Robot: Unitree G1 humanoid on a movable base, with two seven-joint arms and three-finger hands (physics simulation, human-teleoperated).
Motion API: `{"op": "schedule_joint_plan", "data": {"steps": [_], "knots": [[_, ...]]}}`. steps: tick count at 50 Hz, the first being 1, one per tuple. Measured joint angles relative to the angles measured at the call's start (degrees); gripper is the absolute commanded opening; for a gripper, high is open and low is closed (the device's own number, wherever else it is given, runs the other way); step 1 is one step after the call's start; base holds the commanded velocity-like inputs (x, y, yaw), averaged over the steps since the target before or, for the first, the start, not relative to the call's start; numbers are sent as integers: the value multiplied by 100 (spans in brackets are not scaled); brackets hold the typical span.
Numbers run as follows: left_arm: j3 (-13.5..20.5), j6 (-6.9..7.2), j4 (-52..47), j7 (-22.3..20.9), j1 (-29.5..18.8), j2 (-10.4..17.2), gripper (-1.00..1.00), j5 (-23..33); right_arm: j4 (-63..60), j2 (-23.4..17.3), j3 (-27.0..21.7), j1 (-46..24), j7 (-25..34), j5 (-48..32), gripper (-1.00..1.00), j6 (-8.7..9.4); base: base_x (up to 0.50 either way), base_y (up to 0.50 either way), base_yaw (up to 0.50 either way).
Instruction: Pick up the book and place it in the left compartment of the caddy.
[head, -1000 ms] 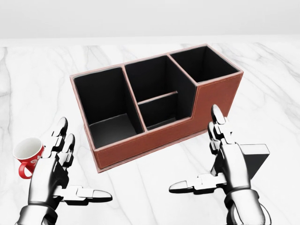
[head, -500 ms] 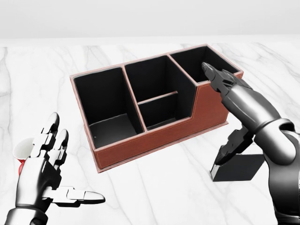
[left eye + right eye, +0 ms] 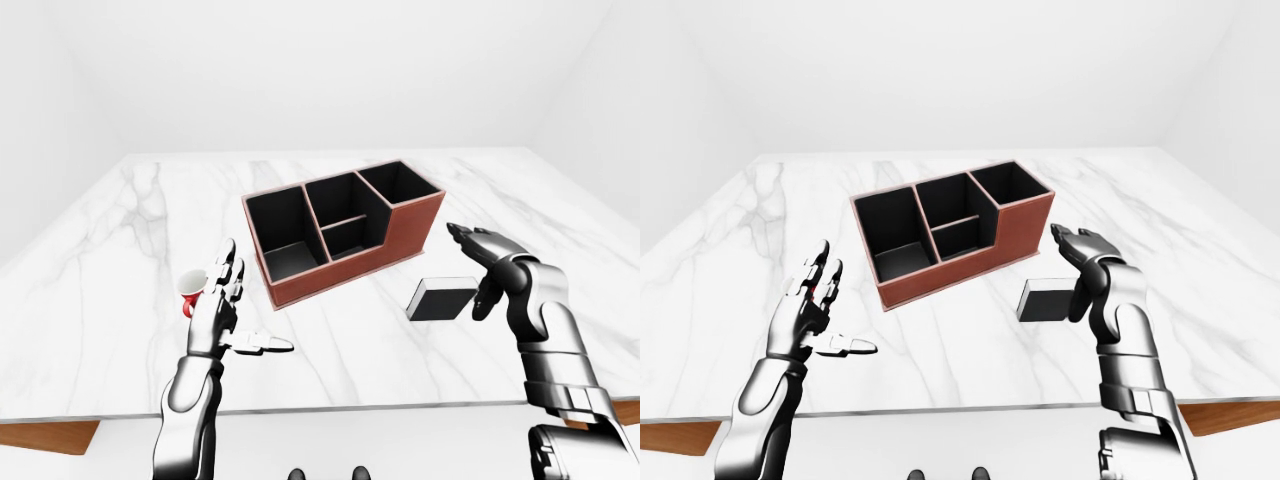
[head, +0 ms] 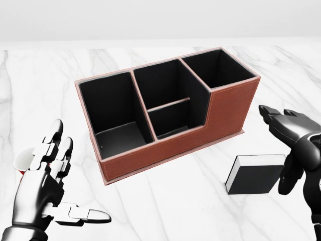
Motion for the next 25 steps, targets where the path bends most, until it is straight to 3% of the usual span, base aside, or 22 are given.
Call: {"op": "schedule_joint_plan", "data": {"steps": [15,25], "knots": [[-8,0,-42,-48,36,-9,100,14,1139,-64,169,-351,-22,-269,100,0,0,0,0],[-62,0,72,-83,26,-6,100,93,2174,-81,368,-785,-364,-315,100,0,0,0,0]]}}
